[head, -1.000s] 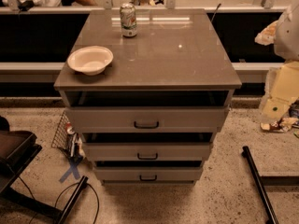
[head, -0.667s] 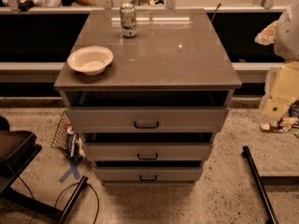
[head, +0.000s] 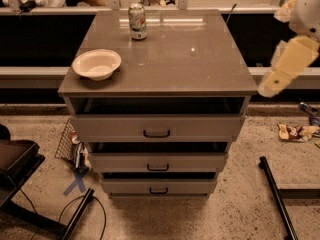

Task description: Pick 7up can

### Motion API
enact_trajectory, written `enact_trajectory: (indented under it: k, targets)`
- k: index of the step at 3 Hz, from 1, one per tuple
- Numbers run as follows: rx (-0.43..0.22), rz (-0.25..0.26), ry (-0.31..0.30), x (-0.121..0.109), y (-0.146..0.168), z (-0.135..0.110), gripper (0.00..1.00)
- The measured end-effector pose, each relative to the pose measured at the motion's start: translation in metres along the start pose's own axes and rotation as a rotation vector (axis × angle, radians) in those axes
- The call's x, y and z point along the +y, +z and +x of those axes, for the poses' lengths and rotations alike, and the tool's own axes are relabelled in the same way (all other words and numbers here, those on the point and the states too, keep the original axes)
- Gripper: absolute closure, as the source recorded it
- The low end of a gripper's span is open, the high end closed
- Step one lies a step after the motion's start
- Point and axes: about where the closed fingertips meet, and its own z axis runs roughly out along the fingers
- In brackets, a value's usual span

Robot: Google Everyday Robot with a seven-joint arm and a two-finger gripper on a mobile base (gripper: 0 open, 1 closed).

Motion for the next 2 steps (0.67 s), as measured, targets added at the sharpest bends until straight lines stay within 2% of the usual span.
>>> enact_trajectory:
  k: [1,2]
  targets:
    - [-0.216,0.072,0.122,-0.053,0.017,-0.019,0.00]
    - [-0.496,0.066,0.220,-0.086,0.048,-0.053,0.00]
